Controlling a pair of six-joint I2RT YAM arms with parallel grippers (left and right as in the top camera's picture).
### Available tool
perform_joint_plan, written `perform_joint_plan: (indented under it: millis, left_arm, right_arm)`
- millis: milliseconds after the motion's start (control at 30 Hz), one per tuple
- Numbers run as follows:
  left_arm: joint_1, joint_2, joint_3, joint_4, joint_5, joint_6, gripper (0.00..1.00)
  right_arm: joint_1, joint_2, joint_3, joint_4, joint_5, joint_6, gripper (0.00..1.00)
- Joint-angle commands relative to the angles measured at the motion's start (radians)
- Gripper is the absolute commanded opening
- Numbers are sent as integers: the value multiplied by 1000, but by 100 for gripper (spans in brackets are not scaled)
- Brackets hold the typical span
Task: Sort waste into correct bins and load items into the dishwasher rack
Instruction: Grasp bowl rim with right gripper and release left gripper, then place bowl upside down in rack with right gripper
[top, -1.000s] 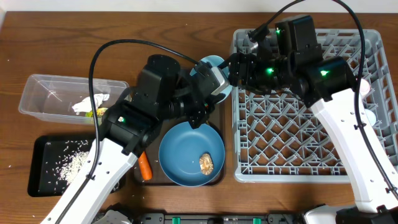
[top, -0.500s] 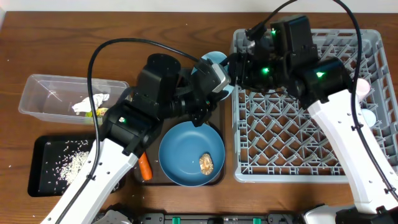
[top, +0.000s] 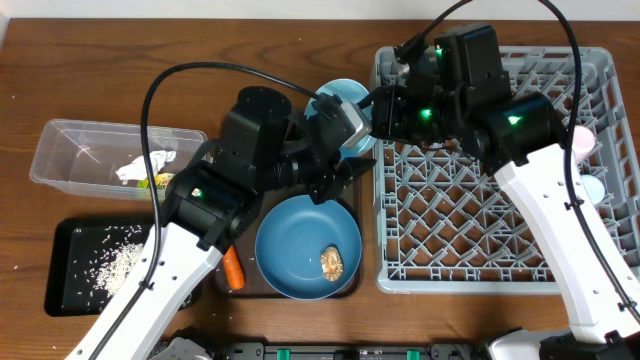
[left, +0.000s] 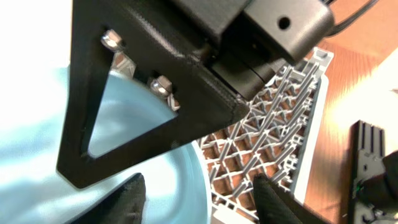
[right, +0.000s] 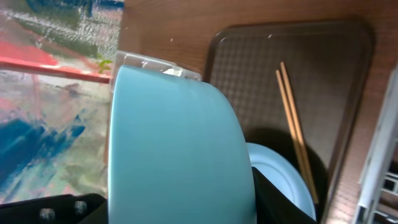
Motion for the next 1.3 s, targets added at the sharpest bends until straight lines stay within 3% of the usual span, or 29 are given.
perform_joint_plan:
  millis: [0, 467, 900, 1133, 1267]
  left_arm:
    - [-3, -2, 22, 0, 16, -4, 64]
    - [-2, -55, 22, -3, 13, -19, 72]
    - [0, -107, 22, -47, -13, -19, 73]
    - [0, -107, 22, -64, -18, -18, 73]
    - [0, -107, 22, -64, -18, -18, 73]
  right_arm:
    - [-22, 3, -1, -5, 44, -42, 38]
    - [-116, -26, 0, -121, 338, -111, 41]
    - [-166, -32, 0, -251, 962, -154, 43]
    - [-167, -30, 0, -208, 1310, -328, 44]
    - [-167, -30, 0, -171, 1309, -389, 46]
